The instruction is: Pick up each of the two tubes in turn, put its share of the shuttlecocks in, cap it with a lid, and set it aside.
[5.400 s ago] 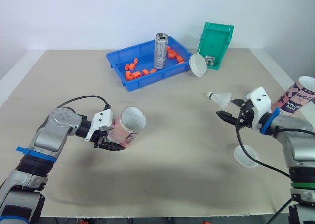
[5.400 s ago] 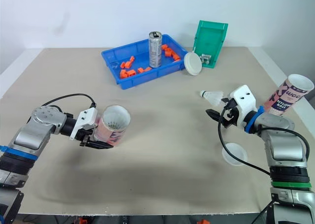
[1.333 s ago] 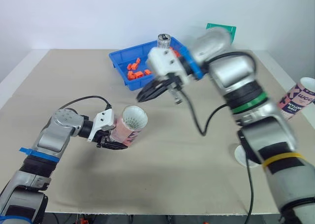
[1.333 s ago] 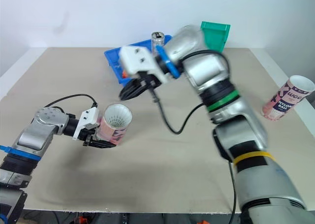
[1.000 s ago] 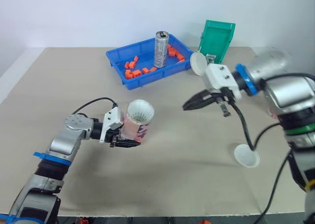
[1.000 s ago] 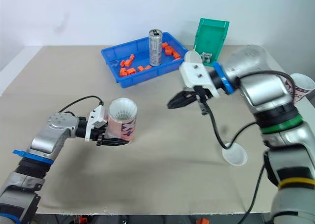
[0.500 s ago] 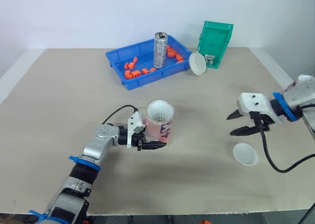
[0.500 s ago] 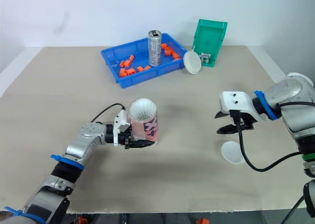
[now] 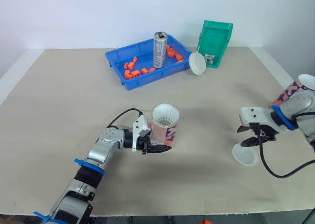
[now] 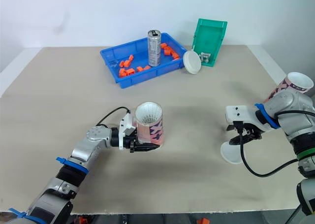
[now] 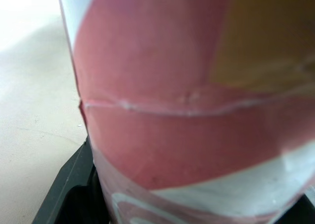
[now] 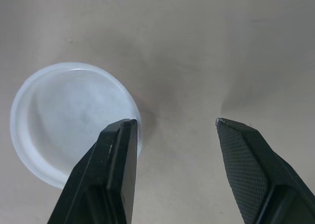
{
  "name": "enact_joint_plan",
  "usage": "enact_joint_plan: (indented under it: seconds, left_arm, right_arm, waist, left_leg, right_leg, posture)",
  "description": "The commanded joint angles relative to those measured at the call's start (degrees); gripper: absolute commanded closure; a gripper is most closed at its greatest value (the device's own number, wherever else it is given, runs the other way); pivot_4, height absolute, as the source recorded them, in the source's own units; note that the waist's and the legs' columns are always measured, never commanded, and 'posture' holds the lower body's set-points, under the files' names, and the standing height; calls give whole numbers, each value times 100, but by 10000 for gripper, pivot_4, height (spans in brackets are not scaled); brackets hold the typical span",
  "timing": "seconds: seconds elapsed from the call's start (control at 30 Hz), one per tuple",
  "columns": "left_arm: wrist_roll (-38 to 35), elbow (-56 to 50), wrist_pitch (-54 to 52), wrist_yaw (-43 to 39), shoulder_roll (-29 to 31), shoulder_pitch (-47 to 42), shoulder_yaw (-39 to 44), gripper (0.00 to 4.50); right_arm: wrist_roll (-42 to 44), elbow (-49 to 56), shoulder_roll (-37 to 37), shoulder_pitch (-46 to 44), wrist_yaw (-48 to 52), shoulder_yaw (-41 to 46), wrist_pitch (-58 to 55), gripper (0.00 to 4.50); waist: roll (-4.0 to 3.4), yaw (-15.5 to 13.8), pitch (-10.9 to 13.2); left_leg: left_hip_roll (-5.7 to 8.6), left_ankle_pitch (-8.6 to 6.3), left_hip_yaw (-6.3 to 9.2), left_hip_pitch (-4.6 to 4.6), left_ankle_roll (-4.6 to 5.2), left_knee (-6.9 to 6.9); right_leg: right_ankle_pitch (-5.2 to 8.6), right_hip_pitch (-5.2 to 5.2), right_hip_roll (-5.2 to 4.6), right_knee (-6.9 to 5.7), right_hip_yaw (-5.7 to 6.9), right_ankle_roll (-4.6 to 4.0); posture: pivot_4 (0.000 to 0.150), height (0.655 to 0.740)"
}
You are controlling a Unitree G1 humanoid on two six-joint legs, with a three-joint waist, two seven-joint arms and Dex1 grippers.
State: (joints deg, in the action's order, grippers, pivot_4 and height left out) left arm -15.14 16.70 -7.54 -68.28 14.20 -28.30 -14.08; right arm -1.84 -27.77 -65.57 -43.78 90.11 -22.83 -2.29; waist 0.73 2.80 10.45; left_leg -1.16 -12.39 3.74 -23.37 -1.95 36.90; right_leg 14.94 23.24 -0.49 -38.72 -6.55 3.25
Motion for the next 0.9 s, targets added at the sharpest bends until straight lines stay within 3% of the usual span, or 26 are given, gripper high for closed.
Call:
enact_joint_plan:
  seconds: [0.03, 0.37, 0.77, 0.9]
  left_arm:
    - [29, -146, 39, -31, 33, 78, -78, 16922]
    - [39, -25, 68, 2, 15, -26, -62, 16922]
    - [353, 82, 252, -174, 263, -28, -341, 16922]
    - [320, 147, 172, -222, 305, -52, -358, 16922]
  right_arm:
    - [390, 145, -339, -217, 239, 31, -172, 17128]
    - [737, 778, -536, 262, 239, -29, -516, 17128]
    - [122, 689, -78, 510, 232, -8, -488, 17128]
    - [149, 735, -120, 526, 239, 4, -464, 34015]
  waist:
    - [0, 1, 0]
    - [-2, 1, -1]
    - [-5, 2, -9]
    - [-6, 1, -10]
  left_leg:
    - [0, 0, 0, 0, 0, 1]
    - [-1, 0, 0, 2, 0, 2]
    - [-3, 0, 3, 15, 0, 4]
    - [-5, 0, 4, 20, 0, 7]
  right_leg:
    - [0, 0, 0, 0, 0, 0]
    - [12, -3, 1, 0, 0, 21]
    - [13, -16, 5, 0, 2, 24]
    - [14, -21, 9, 0, 3, 28]
  posture:
    - [1500, 7400]
    - [1500, 7400]
    - [1500, 7400]
    - [1500, 7400]
